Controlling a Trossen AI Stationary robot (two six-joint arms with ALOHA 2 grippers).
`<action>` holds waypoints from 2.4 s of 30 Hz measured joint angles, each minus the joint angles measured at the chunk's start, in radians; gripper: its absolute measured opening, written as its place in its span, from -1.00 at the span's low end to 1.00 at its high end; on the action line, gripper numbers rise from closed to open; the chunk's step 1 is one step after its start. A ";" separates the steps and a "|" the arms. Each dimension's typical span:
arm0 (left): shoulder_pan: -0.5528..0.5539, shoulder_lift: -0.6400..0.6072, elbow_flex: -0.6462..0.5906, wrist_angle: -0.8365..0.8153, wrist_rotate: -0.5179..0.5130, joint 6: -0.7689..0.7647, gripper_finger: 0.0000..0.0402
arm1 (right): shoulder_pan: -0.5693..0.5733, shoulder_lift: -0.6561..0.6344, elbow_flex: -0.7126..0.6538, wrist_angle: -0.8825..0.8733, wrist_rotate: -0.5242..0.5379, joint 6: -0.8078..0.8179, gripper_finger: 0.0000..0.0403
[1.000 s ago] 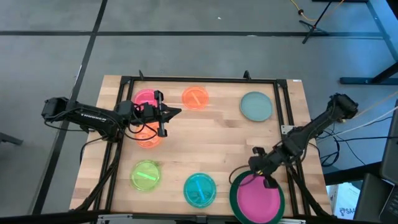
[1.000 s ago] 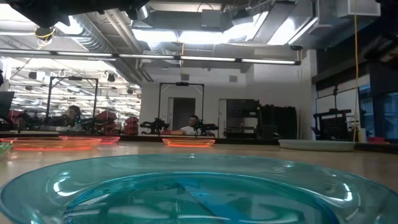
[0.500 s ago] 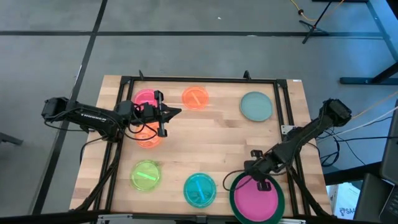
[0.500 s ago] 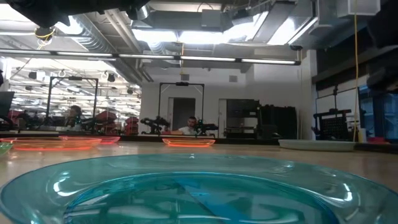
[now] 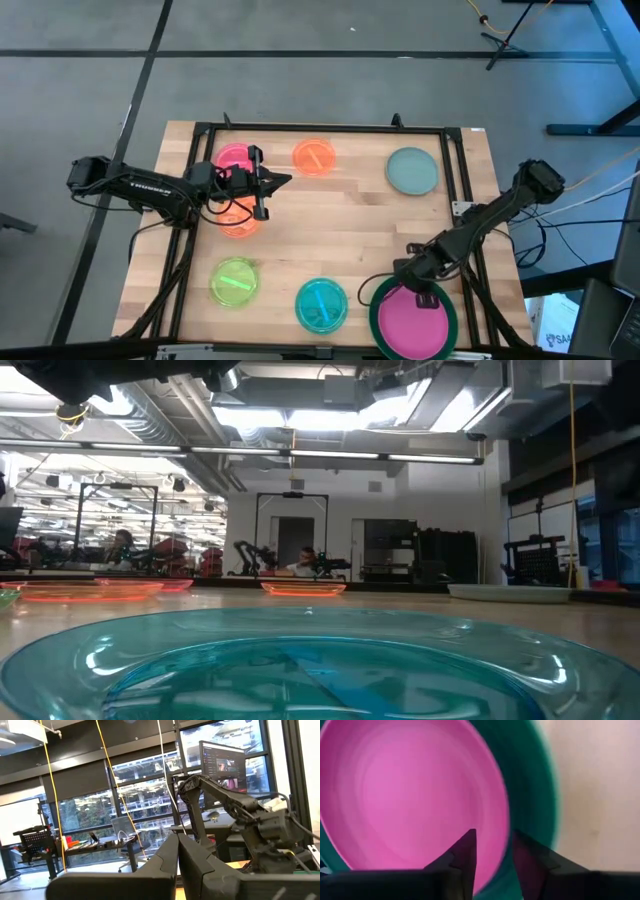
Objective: Stack plastic plates
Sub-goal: Stack the gray plate on the pink plate
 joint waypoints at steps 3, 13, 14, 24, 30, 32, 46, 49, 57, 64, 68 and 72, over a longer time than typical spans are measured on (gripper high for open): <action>0.000 0.000 0.000 0.000 0.000 -0.004 -0.97 | -0.022 -0.014 0.060 -0.084 0.074 -0.068 -0.42; 0.000 0.000 0.000 0.000 0.000 -0.004 -0.97 | -0.209 -0.106 0.114 -0.332 0.531 -0.245 -0.45; 0.000 0.000 0.000 0.000 0.000 -0.005 -0.97 | -0.238 -0.109 0.114 -0.338 0.563 -0.260 -0.45; 0.000 0.000 0.000 0.000 0.000 -0.007 -0.97 | -0.535 -0.111 0.029 -0.266 0.600 -0.396 -0.45; 0.000 0.000 0.000 0.000 0.000 -0.007 -0.97 | -0.717 -0.111 -0.101 -0.127 0.507 -0.501 -0.45; 0.000 0.000 0.000 0.000 0.000 -0.007 -0.97 | -0.770 -0.111 -0.128 -0.071 0.488 -0.539 -0.45; 0.000 0.000 0.000 0.000 0.000 -0.004 -0.97 | -0.974 -0.111 -0.229 0.051 0.410 -0.676 -0.45; 0.000 0.000 0.000 0.000 0.000 -0.003 -0.97 | -0.974 -0.109 -0.247 0.083 0.417 -0.690 -0.45; 0.000 0.000 0.000 0.000 0.000 -0.003 -0.97 | -0.971 -0.109 -0.269 0.131 0.451 -0.705 -0.45; 0.001 0.000 0.000 0.001 0.000 -0.003 -0.97 | -0.971 -0.101 -0.269 0.145 0.451 -0.705 -0.45; 0.001 0.000 0.000 0.001 0.000 -0.003 -0.97 | -0.971 -0.053 -0.269 0.150 0.451 -0.709 -0.45; 0.001 0.000 0.000 0.001 0.000 -0.003 -0.97 | -0.970 -0.008 -0.266 0.159 0.470 -0.730 -0.49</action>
